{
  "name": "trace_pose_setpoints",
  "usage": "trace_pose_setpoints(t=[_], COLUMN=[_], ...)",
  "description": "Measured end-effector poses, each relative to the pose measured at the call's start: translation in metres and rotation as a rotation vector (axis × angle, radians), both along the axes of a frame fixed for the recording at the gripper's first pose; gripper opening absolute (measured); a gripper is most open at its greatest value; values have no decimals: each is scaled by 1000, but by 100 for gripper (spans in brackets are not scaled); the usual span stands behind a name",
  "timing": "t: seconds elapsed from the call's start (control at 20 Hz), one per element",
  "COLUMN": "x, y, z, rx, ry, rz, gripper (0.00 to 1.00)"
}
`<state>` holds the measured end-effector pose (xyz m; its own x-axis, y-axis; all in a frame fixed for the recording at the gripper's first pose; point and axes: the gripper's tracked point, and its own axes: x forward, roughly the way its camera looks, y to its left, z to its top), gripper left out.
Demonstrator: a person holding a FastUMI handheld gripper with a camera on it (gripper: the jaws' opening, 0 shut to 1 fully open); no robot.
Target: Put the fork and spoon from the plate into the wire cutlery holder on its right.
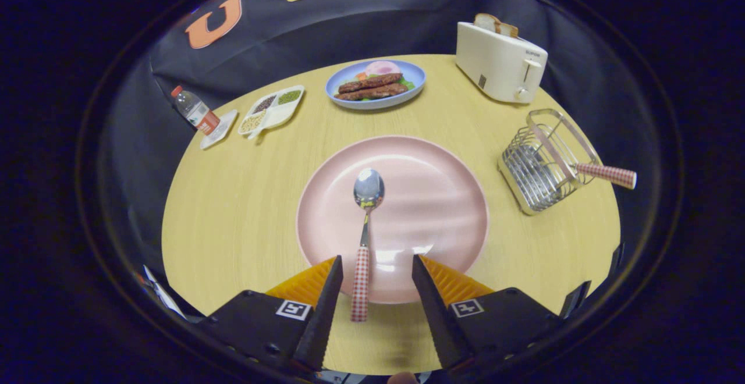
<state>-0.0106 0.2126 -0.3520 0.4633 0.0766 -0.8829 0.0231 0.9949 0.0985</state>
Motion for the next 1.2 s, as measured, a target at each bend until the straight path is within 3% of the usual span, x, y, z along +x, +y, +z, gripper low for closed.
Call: trace_pose_setpoints(t=[0.25,0.3,0.5,0.9,1.2], x=[-3,-2,0,4,2], y=[2,-1,-11,-46,-96], z=[-14,-15,-9,54,119], rx=[-6,-18,-47,-59,-56], ry=[28,31,55,61,48], rz=[-23,-29,-21,86,116], gripper=[42,25,4,3,3])
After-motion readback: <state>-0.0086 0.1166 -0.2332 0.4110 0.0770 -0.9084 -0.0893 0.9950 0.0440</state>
